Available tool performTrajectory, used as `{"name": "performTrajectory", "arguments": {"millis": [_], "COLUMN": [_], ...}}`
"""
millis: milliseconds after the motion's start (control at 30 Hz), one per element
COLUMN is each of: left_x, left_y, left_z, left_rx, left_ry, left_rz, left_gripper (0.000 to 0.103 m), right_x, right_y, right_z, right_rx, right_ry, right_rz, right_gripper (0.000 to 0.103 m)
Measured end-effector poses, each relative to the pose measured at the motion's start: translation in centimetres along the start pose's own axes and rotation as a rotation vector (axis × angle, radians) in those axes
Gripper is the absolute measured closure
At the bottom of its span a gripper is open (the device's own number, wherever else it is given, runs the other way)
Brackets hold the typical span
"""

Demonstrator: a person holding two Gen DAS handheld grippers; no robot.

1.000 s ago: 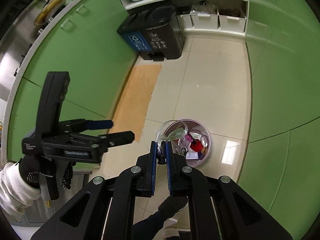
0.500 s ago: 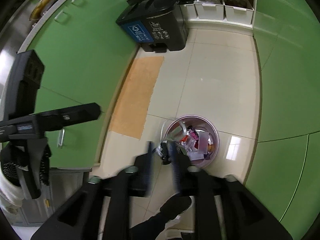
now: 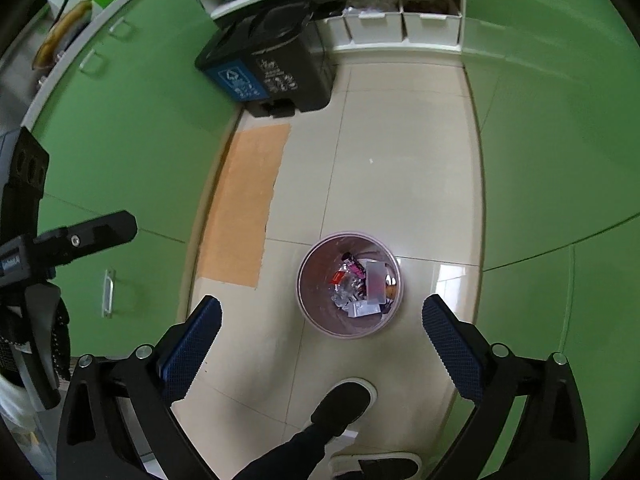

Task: Collect trash
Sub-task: 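Carry the cable and translucent box over the pink bin and open both tools, then move both open tools back up to the counter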

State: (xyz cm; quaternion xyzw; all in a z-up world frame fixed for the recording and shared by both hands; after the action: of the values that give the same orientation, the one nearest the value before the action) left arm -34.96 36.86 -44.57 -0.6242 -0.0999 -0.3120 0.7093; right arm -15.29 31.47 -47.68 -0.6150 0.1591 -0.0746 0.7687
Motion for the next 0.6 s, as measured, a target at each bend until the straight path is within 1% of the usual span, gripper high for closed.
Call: {"name": "performTrajectory", "arguments": {"millis": [100, 267, 367, 433, 467, 600], "left_x": [2.4, 7.3, 11.2, 14.3, 15.4, 20.9], "left_y": [-2.1, -6.8, -10.2, -12.7, -13.5, -17.0], "left_z": [0.2, 0.7, 0.8, 0.8, 0.8, 0.8], "left_rx": [0.006, 0.028, 0.049, 0.069, 0.074, 0.098], "left_ry": [0.032, 0.094, 0.139, 0.183, 0.199, 0.283], "left_rz": [0.0, -0.011, -0.02, -0.029, -0.034, -0.056], "left_gripper": [0.003, 0.003, 0.003, 0.003, 0.003, 0.003], "right_x": [0.0, -0.3, -0.3, 0.0, 0.2, 1.7], "right_y": [-3.4, -11.5, -16.3, -20.2, -22.5, -29.0], "right_z": [0.3, 0.8, 0.9, 0.7, 0.5, -0.3], "right_rx": [0.027, 0.099, 0.142, 0.177, 0.198, 0.262], "right_ry": [0.009, 0.037, 0.053, 0.073, 0.085, 0.124], "right_rz": [-0.004, -0.016, -0.027, -0.032, -0.035, -0.064], "right_gripper": [0.007, 0.006, 0.006, 0.006, 0.006, 0.006]}}
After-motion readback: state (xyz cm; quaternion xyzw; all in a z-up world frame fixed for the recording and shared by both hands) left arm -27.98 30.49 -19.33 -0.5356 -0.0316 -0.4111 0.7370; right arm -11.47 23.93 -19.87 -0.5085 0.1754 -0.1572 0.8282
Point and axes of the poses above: each gripper's, at about its wrist camera, not at the fingertips, and y roughly the way its jaws point, x to its right, z to its top, the point moved 1 cm from there along y, roughly the way its jaws point, and after that the axes turned 6 degrees about -z, right-handed, at the moved point
